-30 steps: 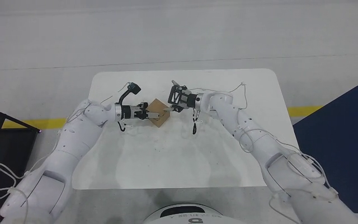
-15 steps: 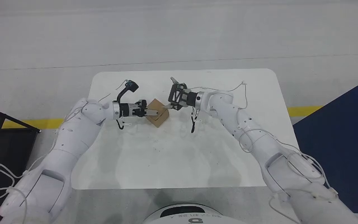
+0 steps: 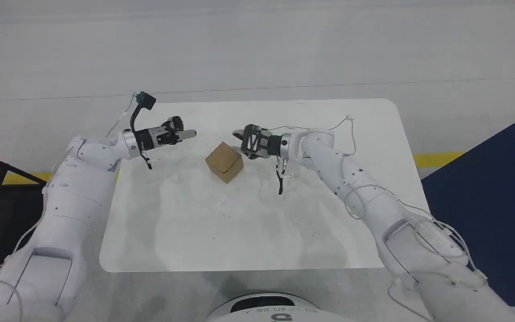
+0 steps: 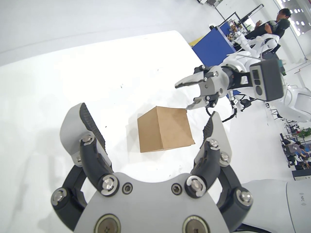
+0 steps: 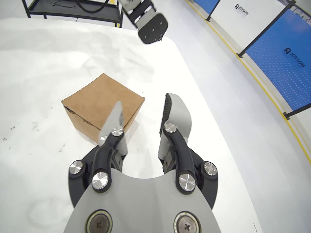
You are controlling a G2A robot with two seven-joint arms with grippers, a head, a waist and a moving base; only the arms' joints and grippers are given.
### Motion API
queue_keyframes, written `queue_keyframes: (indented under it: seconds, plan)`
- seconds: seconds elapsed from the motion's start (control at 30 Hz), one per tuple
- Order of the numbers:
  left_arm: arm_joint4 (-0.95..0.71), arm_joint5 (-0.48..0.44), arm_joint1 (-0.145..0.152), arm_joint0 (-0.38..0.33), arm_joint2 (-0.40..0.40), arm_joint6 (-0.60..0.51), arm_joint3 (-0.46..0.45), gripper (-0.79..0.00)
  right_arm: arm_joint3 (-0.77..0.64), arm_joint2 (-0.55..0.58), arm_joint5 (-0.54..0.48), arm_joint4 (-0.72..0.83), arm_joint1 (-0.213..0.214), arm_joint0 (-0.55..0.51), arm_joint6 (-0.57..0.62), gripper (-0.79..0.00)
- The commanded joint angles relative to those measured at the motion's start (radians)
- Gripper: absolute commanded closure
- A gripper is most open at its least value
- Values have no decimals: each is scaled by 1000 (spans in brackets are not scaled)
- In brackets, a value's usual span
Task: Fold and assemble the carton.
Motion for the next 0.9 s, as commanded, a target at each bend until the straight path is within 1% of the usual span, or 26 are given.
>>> queue_keyframes:
  seconds: [0.0,0.17,0.23,0.27,0.33,0.37,0.4,0.57,0.63,0.67,0.87]
  plan:
    - [54,-16,19,20,-36,-1,-22,-785,14,-5,-28,14,-6,11,15,-43]
    - [121,-39,51,94,-96,22,-84,-785,44,-14,-50,35,-19,27,39,-123]
    - [156,-45,60,113,-111,19,-106,-785,53,-15,-51,42,-23,31,43,-129]
    - [203,-46,68,126,-123,20,-127,-785,60,-14,-45,49,-25,34,42,-114]
    - [283,-47,76,143,-135,30,-159,-785,71,-12,-40,58,-28,36,42,-55]
    - [334,-52,81,160,-143,48,-186,-785,83,-10,-40,67,-30,38,44,-15]
    - [372,-49,85,173,-151,63,-205,-785,92,-9,-43,74,-32,40,49,0]
    - [570,0,96,229,-172,147,-303,-785,136,-12,-90,114,-45,55,90,0]
    - [621,17,98,244,-172,173,-327,-785,146,-16,-112,122,-49,60,98,-25]
    - [663,33,98,253,-170,191,-343,-785,154,-21,-135,123,-51,65,103,-9]
    - [782,66,96,270,-143,240,-379,-785,177,-35,-227,113,-54,75,72,0]
